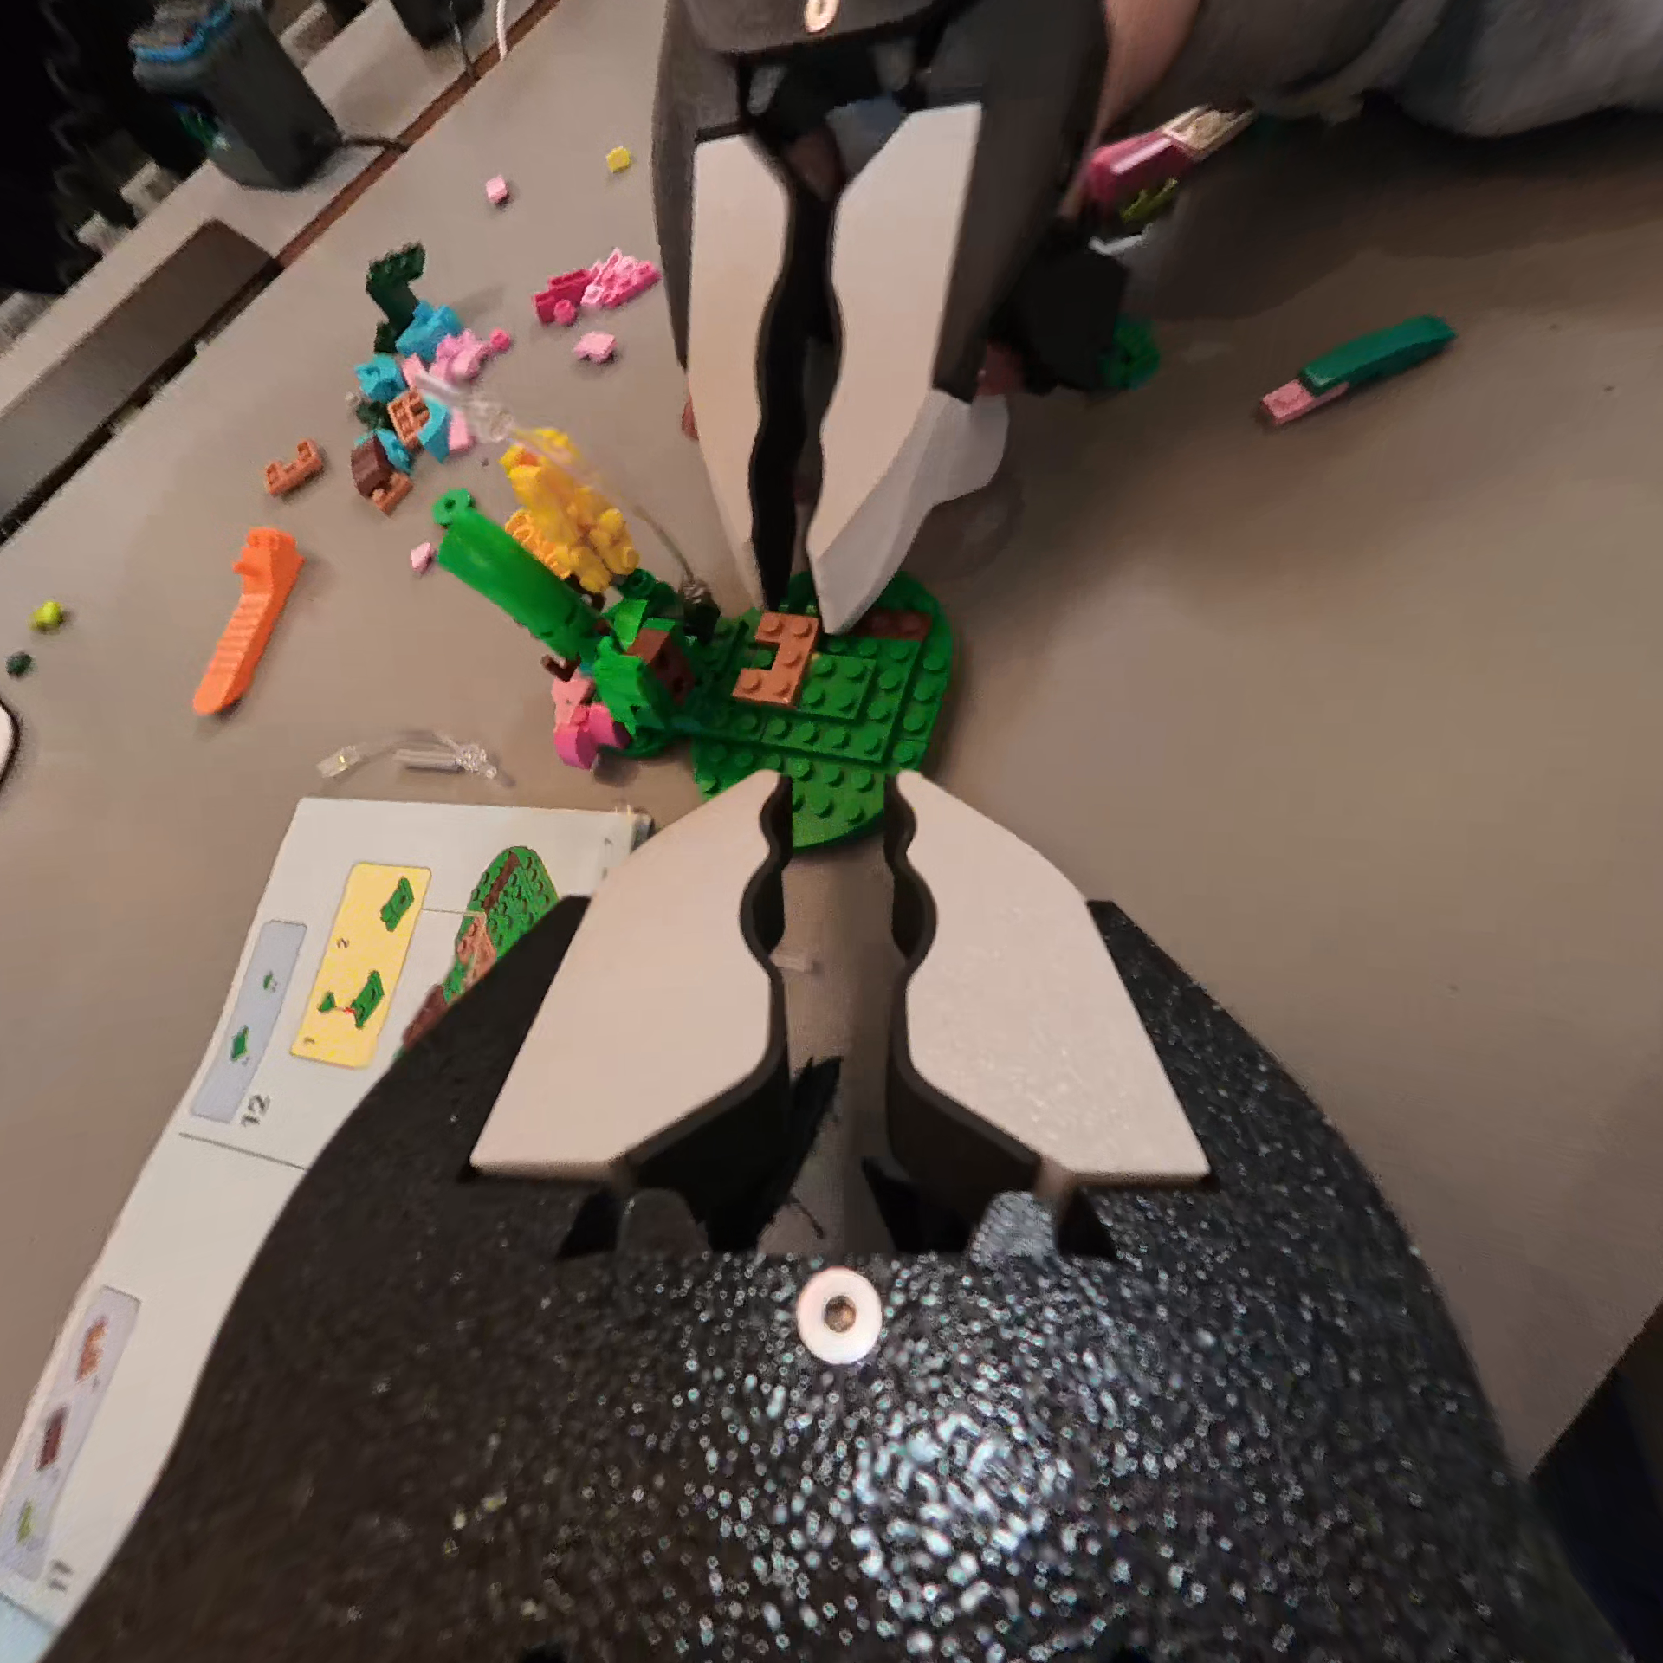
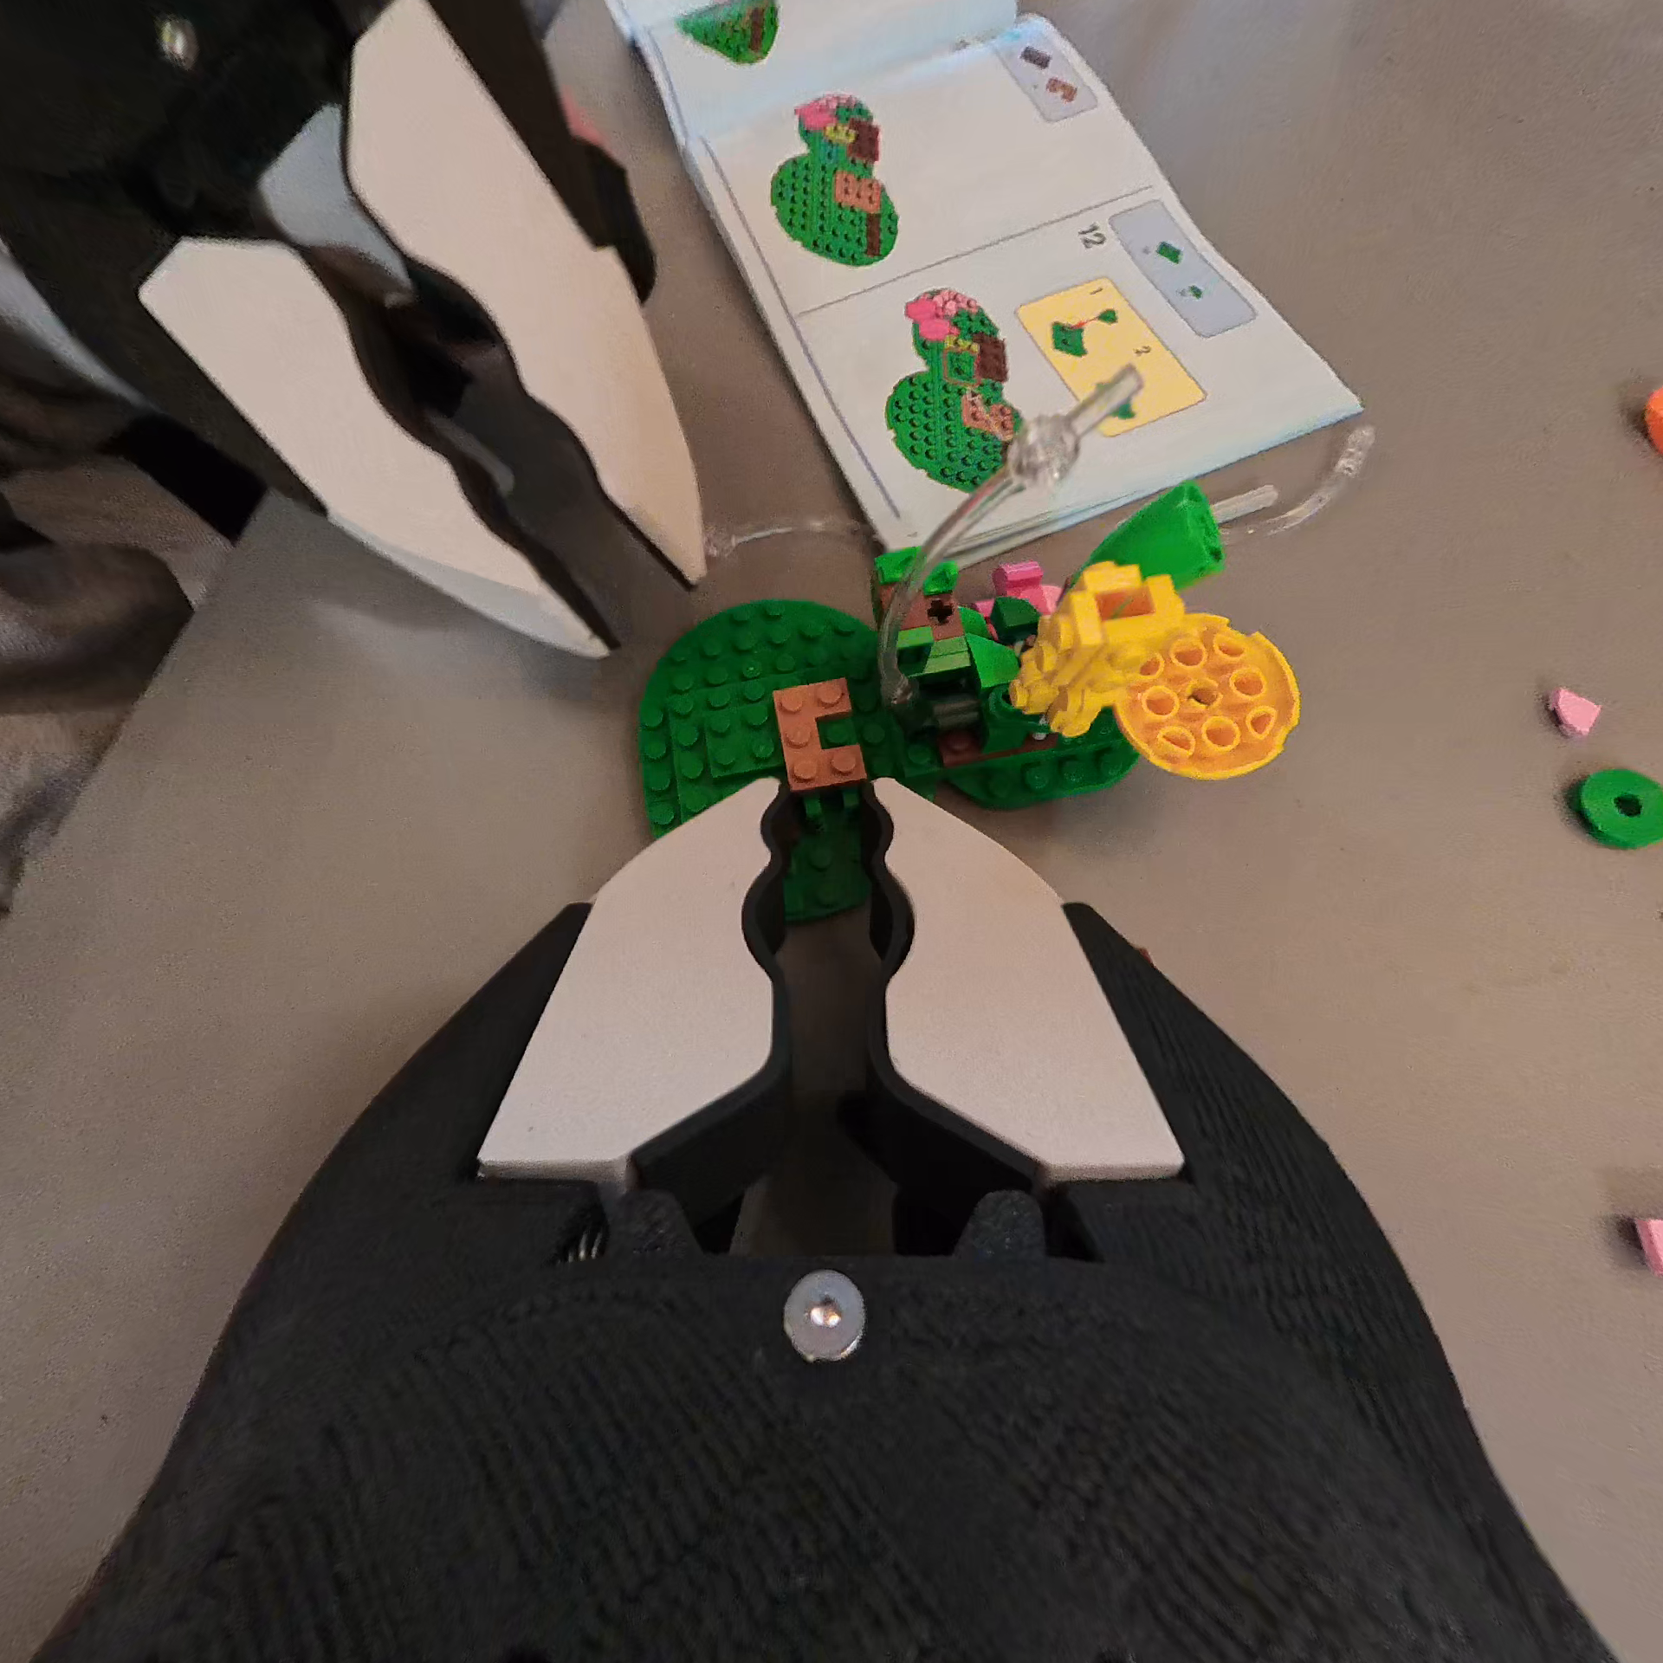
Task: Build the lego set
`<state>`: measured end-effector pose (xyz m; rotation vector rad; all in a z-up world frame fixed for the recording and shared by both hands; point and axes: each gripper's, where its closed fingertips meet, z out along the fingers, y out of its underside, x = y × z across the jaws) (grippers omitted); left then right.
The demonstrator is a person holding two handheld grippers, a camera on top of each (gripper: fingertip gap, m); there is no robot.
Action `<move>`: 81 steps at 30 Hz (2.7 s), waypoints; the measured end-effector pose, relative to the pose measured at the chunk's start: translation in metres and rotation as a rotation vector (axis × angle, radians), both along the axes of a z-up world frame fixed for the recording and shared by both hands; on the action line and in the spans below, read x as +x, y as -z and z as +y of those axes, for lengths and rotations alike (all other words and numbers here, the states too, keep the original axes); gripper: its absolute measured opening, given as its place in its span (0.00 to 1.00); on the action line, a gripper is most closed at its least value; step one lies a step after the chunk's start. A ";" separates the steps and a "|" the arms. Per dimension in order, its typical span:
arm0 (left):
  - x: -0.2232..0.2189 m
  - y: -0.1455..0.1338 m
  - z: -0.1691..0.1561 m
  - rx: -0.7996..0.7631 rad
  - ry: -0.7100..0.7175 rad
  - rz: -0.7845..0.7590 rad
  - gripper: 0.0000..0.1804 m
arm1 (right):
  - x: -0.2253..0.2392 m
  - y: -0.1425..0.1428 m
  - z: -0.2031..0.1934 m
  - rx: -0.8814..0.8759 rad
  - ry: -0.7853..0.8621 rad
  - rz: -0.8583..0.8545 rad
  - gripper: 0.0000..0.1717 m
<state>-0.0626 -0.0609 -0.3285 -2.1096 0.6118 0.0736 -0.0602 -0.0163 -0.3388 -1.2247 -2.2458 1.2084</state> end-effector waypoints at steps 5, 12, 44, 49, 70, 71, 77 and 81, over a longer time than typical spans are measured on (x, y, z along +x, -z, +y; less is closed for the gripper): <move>-0.002 -0.001 0.007 0.077 0.114 0.250 0.20 | -0.004 -0.014 0.002 -0.190 0.052 -0.016 0.07; -0.003 -0.003 0.030 0.263 0.165 0.648 0.13 | -0.004 -0.017 0.004 -0.240 0.072 -0.020 0.07; 0.013 -0.013 0.032 0.477 0.212 0.749 0.07 | -0.001 -0.022 -0.003 -0.307 0.037 -0.018 0.08; 0.013 -0.017 0.029 0.482 0.210 0.656 0.07 | 0.005 -0.027 0.002 -0.265 0.023 0.009 0.10; 0.014 -0.019 0.024 0.506 0.237 0.650 0.06 | 0.008 -0.030 -0.003 -0.448 -0.005 -0.078 0.14; 0.015 -0.018 0.025 0.505 0.243 0.666 0.06 | 0.009 -0.033 -0.004 -0.472 -0.014 -0.083 0.15; 0.017 -0.015 0.024 0.508 0.259 0.726 0.06 | 0.008 -0.022 -0.008 -0.361 -0.011 -0.076 0.13; 0.017 -0.014 0.024 0.508 0.262 0.731 0.06 | 0.007 -0.021 -0.009 -0.351 -0.004 -0.068 0.12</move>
